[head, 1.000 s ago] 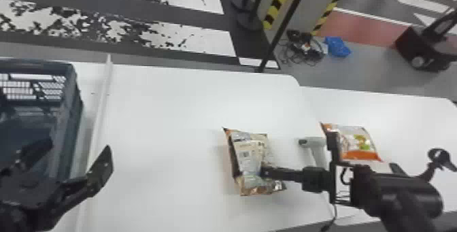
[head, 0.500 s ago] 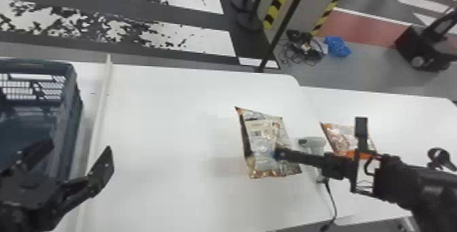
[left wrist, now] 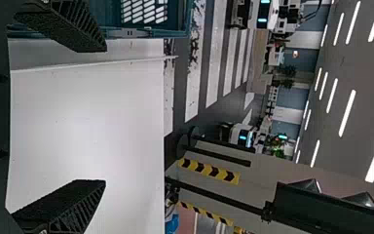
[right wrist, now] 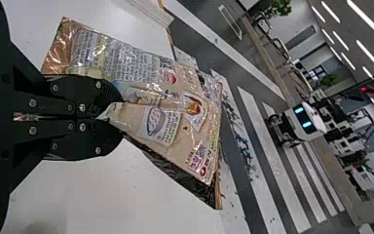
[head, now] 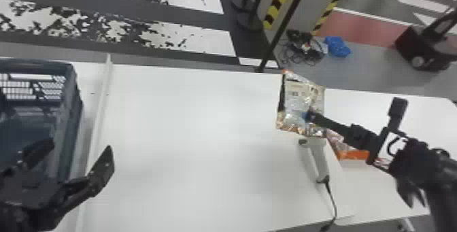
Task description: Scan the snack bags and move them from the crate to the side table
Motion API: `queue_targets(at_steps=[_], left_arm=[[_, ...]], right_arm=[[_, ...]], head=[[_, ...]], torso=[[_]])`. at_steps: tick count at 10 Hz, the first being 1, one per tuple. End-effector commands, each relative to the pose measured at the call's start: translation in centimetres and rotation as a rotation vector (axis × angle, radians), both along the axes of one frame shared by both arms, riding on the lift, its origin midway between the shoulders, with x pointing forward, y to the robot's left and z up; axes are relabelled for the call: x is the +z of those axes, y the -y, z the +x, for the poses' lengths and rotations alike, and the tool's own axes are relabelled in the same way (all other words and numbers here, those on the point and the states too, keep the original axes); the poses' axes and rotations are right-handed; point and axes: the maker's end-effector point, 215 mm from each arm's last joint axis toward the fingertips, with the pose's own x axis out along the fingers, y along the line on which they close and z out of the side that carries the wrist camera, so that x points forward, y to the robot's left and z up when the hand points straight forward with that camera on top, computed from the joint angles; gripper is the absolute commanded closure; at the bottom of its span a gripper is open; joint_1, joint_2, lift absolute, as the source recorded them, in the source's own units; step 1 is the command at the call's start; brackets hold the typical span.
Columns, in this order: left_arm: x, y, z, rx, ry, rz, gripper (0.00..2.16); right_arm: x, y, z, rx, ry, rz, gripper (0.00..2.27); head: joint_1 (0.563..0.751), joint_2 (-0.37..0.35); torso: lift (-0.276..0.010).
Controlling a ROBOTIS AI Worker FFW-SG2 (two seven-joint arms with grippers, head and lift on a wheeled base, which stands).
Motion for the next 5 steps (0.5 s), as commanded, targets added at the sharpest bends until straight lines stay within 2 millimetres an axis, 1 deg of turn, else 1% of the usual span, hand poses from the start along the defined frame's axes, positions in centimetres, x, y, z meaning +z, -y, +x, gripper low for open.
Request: queue_targets(at_steps=[1,2,3,5], left_arm=[[-0.1,-0.1,0.1,0.001,0.002,0.002,0.02],[-0.1,0.0,0.1,-0.002,0.001,0.002,0.02],[-0.1,0.1,0.1,-0.005,0.002,0.000,0.02],[-0.1,0.2,0.0,-0.009,0.001,0.001,0.02]], right_arm=[[-0.1,3.0,1.6,-0.084,0.022,-0.012,2.01],[-0.5,4.5,2.2,-0.140,0.021,-0.017,2.01],[-1.0,6.6,2.7,-0.223,0.027,-0.055,2.01],[-1.4,11.4,4.2,-0.390,0.080,-0.129,2.01]], head=[[0.695,-0.350],[0.695,-0.350],[0.695,-0.350],[0.695,-0.350]], torso=[[-0.087],[-0.087],[-0.087],[-0.087]])
